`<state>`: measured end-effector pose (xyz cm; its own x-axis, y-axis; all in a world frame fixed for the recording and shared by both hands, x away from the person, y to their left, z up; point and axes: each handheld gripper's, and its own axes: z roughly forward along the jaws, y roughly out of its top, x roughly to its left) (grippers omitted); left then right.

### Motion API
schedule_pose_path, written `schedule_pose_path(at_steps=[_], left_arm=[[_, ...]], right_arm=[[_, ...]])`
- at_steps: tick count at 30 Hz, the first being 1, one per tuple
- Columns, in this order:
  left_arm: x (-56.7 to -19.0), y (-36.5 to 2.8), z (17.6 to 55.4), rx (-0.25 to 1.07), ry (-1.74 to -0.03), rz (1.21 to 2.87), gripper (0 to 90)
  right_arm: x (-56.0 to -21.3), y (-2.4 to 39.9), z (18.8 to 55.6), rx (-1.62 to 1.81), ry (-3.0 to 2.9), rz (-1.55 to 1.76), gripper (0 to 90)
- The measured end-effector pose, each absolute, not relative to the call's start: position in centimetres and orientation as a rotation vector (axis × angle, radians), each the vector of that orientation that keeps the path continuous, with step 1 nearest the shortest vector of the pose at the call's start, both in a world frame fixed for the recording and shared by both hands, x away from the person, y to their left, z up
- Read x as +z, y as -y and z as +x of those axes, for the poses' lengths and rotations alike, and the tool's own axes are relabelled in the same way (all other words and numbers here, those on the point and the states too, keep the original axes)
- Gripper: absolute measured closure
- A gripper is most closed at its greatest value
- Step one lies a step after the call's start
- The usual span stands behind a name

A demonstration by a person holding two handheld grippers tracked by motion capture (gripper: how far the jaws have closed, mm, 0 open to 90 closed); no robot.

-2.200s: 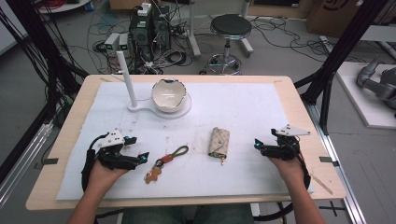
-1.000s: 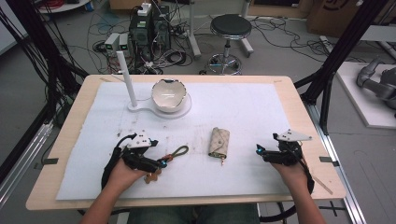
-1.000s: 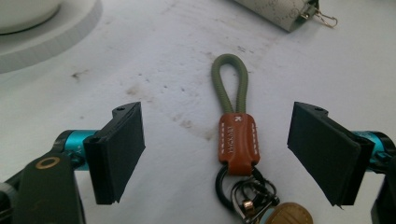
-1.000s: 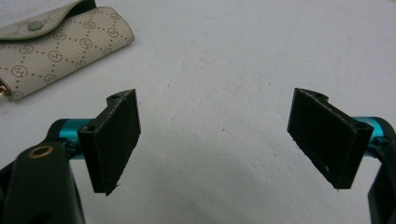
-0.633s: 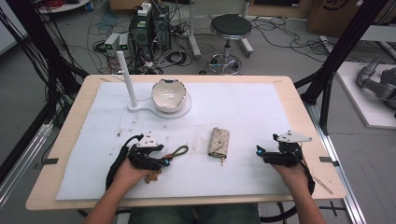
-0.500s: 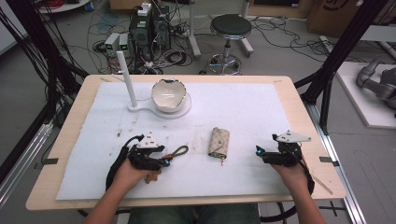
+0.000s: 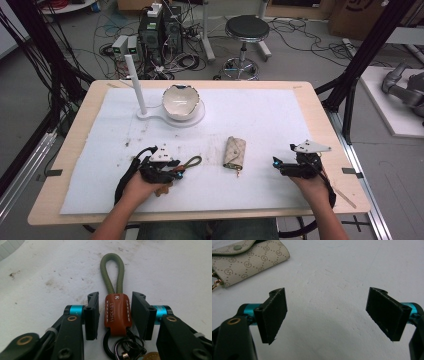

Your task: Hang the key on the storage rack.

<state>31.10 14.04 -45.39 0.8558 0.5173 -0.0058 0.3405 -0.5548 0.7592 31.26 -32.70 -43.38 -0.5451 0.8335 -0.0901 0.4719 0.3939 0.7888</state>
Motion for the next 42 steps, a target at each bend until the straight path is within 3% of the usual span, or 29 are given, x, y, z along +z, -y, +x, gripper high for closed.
schedule_pose_path(at_steps=[17,42], left_arm=[[-44.9,-13.4,30.6,0.356,-0.531,2.254,70.2],[-37.8,-19.2,30.3,0.581,-0.659,1.979,70.6]], right_arm=[[-43.4,32.4,31.2,1.003,-2.192,1.096,17.5],[-43.6,31.4,31.6,1.007,-2.202,1.085,17.5]])
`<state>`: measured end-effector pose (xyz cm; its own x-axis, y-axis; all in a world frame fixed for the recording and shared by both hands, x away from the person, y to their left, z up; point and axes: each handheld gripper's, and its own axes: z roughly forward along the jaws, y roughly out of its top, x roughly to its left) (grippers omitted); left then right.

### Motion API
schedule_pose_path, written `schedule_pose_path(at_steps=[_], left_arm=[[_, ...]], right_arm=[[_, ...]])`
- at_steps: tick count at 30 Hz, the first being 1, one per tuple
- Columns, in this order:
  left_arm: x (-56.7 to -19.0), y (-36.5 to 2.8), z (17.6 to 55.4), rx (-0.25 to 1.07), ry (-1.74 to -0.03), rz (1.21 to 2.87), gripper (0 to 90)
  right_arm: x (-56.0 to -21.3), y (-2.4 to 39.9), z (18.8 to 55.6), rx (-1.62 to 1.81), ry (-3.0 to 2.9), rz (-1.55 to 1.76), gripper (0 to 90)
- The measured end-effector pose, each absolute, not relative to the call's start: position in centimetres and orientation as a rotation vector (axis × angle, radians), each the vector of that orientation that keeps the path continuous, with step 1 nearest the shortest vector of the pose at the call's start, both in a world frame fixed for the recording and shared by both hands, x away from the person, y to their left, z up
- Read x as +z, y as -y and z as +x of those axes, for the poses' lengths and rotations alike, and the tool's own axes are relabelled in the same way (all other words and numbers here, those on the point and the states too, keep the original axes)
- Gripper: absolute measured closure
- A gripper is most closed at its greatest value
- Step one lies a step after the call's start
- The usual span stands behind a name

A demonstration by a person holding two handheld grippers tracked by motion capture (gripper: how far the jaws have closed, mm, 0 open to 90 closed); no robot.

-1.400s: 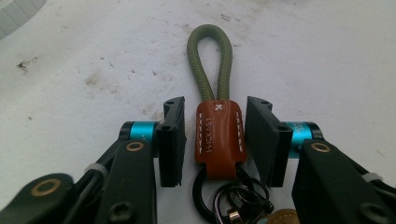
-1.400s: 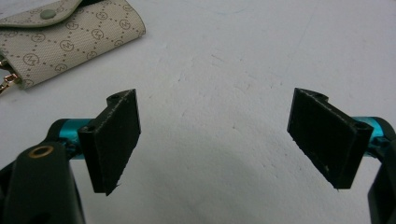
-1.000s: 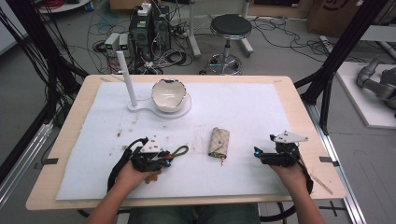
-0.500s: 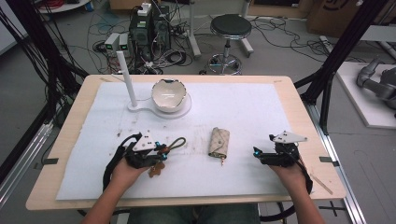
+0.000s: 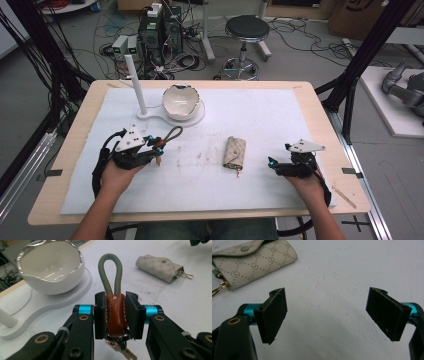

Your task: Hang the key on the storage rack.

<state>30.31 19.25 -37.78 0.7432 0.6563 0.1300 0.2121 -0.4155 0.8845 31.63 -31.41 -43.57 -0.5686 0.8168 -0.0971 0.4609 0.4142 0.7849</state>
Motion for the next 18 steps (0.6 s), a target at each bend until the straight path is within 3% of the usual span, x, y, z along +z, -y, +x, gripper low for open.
schedule_pose_path(at_steps=[18], left_arm=[[-31.7,-23.1,32.8,0.699,-0.775,1.835,70.6]], right_arm=[[-43.8,30.5,32.5,0.996,-2.235,1.072,17.5]])
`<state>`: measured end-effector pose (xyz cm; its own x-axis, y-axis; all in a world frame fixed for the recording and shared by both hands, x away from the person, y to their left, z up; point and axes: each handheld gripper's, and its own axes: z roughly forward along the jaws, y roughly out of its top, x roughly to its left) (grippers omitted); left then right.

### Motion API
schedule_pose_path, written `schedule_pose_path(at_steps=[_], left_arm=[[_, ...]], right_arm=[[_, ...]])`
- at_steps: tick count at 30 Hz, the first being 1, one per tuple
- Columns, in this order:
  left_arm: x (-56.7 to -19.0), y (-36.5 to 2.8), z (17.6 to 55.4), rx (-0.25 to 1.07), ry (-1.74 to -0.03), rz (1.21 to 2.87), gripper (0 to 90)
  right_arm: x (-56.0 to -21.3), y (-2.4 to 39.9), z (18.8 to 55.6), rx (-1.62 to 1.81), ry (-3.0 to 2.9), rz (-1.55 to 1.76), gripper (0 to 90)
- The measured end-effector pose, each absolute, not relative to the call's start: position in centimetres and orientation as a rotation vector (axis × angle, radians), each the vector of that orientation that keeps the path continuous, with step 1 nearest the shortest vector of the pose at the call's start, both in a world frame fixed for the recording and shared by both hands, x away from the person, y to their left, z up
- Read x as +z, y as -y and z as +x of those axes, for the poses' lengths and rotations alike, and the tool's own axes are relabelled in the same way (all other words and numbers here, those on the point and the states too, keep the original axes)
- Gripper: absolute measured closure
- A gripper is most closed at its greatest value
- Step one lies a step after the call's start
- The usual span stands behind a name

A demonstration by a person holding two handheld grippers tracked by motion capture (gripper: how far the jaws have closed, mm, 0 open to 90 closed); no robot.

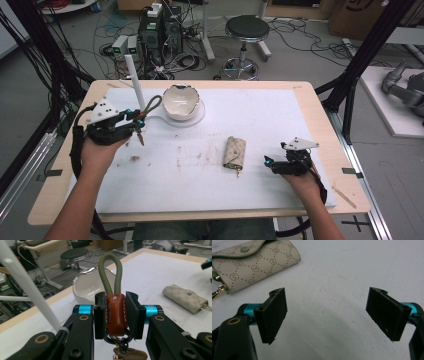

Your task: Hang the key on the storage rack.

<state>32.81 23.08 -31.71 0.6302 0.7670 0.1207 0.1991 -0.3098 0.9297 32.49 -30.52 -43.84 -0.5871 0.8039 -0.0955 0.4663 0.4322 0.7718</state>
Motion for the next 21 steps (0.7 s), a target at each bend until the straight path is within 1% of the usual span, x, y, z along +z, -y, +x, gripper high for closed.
schedule_pose_path(at_steps=[12,16,21], left_arm=[[-28.3,-25.6,34.6,0.797,-0.843,1.802,70.5],[-27.6,-26.3,35.3,0.838,-0.87,1.803,70.5],[-27.3,-27.0,36.0,0.85,-0.904,1.801,70.5]], right_arm=[[-44.0,30.5,32.7,0.987,-2.248,1.071,17.5],[-44.1,30.4,32.8,0.981,-2.251,1.07,17.5],[-44.1,30.3,32.7,0.981,-2.252,1.078,17.5]])
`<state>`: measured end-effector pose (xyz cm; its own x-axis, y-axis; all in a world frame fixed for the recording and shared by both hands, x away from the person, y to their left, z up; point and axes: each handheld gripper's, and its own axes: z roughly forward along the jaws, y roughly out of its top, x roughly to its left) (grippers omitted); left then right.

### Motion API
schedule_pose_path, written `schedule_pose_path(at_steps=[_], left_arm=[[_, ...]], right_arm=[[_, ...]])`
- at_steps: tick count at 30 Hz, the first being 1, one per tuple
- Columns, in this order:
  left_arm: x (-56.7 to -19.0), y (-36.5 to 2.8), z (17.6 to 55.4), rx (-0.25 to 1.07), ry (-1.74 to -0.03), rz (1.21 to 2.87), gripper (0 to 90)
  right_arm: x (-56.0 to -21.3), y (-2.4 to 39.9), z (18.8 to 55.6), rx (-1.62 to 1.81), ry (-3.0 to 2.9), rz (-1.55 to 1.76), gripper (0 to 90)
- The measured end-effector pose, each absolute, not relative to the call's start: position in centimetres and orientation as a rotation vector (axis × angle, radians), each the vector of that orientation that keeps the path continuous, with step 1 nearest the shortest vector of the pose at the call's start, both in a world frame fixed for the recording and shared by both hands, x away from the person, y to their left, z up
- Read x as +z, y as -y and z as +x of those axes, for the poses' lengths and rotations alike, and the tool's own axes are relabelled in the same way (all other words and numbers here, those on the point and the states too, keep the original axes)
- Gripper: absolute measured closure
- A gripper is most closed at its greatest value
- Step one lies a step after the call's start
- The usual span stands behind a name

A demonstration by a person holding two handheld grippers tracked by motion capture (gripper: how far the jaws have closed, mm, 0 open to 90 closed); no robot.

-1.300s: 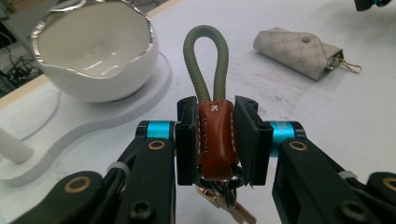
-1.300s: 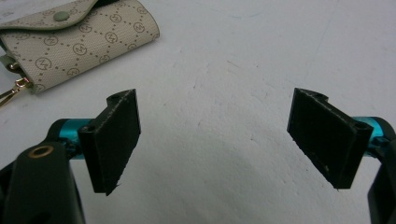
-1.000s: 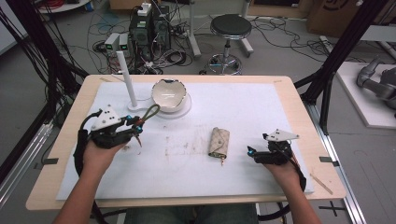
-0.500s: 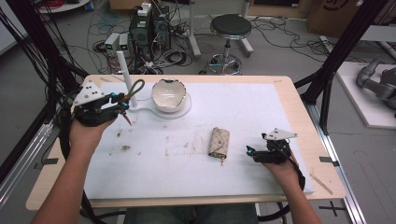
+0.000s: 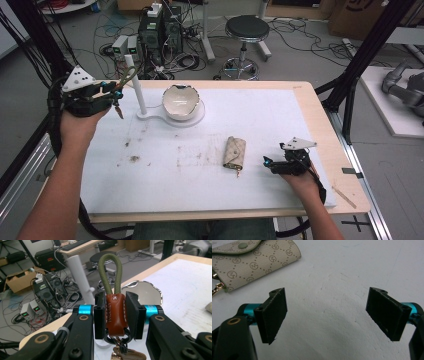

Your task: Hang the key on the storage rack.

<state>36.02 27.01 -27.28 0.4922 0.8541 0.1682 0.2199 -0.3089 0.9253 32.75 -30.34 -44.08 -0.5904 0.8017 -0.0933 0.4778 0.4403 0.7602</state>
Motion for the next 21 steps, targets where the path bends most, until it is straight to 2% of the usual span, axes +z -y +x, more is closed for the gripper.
schedule_pose_path(at_steps=[21], left_arm=[[-30.0,-28.1,38.4,0.835,-1.016,1.831,70.4]], right_arm=[[-44.1,30.3,32.7,0.978,-2.254,1.083,17.5]])
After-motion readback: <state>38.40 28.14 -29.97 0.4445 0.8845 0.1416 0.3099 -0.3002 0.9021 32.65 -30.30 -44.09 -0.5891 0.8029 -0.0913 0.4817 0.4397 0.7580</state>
